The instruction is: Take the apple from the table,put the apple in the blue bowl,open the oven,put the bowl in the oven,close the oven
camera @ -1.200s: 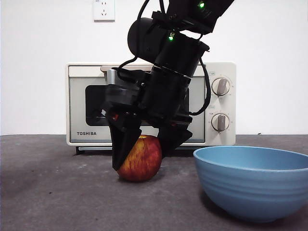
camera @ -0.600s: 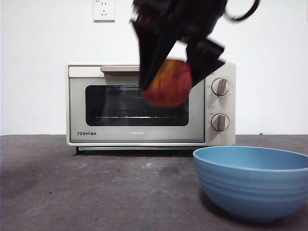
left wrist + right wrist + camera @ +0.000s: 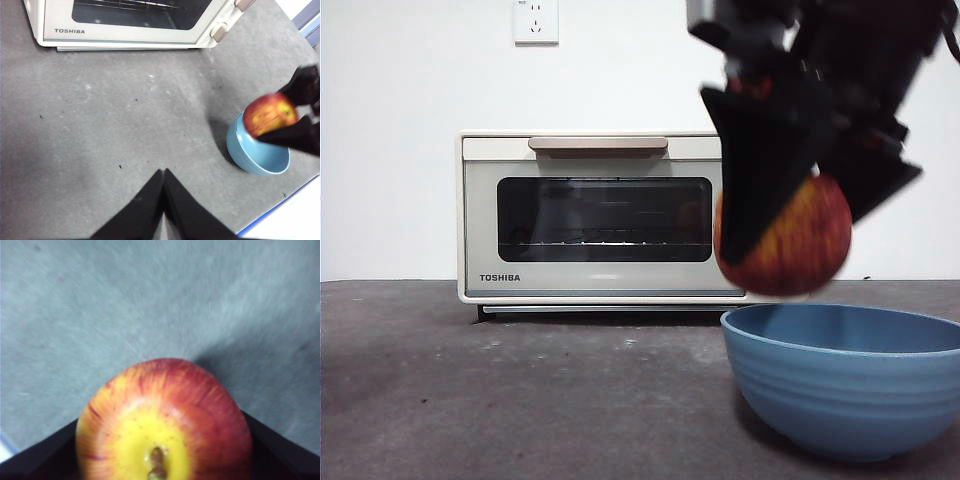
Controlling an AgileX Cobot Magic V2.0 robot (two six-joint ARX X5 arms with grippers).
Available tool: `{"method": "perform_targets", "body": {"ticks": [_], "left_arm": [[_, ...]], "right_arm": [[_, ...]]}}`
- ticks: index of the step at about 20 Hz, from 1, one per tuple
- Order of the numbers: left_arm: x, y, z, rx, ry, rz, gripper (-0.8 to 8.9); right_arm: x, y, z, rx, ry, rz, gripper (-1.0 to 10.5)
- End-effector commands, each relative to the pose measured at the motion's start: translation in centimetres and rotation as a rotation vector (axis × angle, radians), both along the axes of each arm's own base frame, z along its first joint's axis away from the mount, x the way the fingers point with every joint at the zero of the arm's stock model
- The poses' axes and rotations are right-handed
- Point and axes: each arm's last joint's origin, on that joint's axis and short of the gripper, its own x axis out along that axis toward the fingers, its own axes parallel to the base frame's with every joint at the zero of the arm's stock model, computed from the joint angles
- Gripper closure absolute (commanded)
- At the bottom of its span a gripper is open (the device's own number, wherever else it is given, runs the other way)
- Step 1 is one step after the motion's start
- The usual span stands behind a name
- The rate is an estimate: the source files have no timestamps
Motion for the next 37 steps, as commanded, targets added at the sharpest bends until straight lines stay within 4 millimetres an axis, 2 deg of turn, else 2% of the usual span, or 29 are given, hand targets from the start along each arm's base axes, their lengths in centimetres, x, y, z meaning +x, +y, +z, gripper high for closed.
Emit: {"method": "perform_targets", "body": {"ticks": [1, 4, 7, 12, 21, 24, 27, 31, 33, 37], "left_arm": [[0.0, 0.0, 0.6, 0.008, -0.038, -0.016, 8.06], [0.0, 0.0, 0.6, 0.007, -0.037, -0.016, 8.06], [0.0, 0.0, 0.6, 0.007, -0.037, -0.016, 8.06], [0.0, 0.0, 0.6, 0.007, -0.037, -0.016, 8.06], [0.0, 0.0, 0.6, 0.007, -0.038, -0.015, 8.06], [0.1, 0.0, 0.7, 0.004, -0.042, -0.014, 8.06], [0.6, -0.1, 1.0, -0.023, -0.062, 0.001, 8.06], [1.9, -0.7, 1.7, -0.071, -0.106, -0.010, 8.06], [3.1, -1.2, 2.0, -0.098, -0.122, -0.025, 8.06], [6.7, -2.9, 2.7, -0.096, -0.160, -0.054, 8.06]], "right_arm": [[-0.4, 0.0, -1.9, 0.009, 0.022, -0.029, 6.1], [-0.8, -0.4, -3.9, 0.021, 0.031, -0.053, 6.1], [-1.2, -0.7, -5.1, 0.014, 0.044, -0.063, 6.1], [-1.3, -0.8, -5.3, 0.007, 0.051, -0.060, 5.3], [-1.4, -0.8, -5.1, 0.004, 0.053, -0.060, 5.1], [-1.3, -0.8, -3.0, 0.032, -0.003, -0.061, 5.1], [-1.5, -1.3, 0.5, 0.033, -0.079, -0.061, 5.1], [-2.5, -3.1, 5.1, -0.021, -0.237, -0.145, 5.2], [-3.1, -4.7, 6.1, -0.065, -0.270, -0.201, 5.2], [-3.9, -8.0, 6.1, -0.186, -0.217, -0.317, 5.2]]}}
